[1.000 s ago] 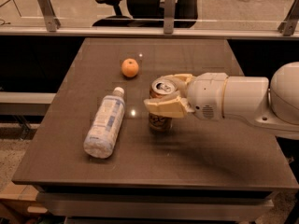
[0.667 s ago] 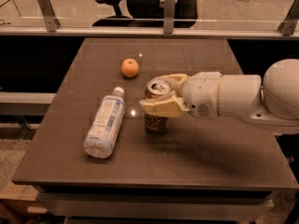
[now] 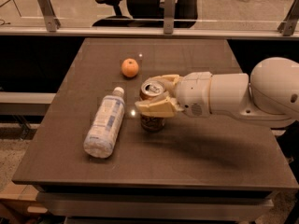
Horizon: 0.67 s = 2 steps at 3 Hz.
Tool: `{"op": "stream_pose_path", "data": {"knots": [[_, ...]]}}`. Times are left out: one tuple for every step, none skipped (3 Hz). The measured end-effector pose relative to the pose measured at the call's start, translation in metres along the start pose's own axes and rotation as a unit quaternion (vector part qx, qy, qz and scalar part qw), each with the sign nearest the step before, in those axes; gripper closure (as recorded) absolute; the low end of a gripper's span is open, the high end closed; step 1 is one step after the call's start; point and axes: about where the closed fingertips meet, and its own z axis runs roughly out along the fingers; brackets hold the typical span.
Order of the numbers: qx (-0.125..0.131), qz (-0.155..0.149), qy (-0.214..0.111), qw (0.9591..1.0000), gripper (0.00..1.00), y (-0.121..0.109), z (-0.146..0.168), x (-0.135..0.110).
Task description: Move orange can near blue plastic bottle
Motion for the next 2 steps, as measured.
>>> {"op": "stream_pose_path", "data": {"knots": [[0.0,0.0,0.0,1.0,1.0,-0.0003,-0.0012,-0.0034],[0.0,0.0,0.0,1.0,0.83,-0.0002,-0.0011,-0.0035]]}}
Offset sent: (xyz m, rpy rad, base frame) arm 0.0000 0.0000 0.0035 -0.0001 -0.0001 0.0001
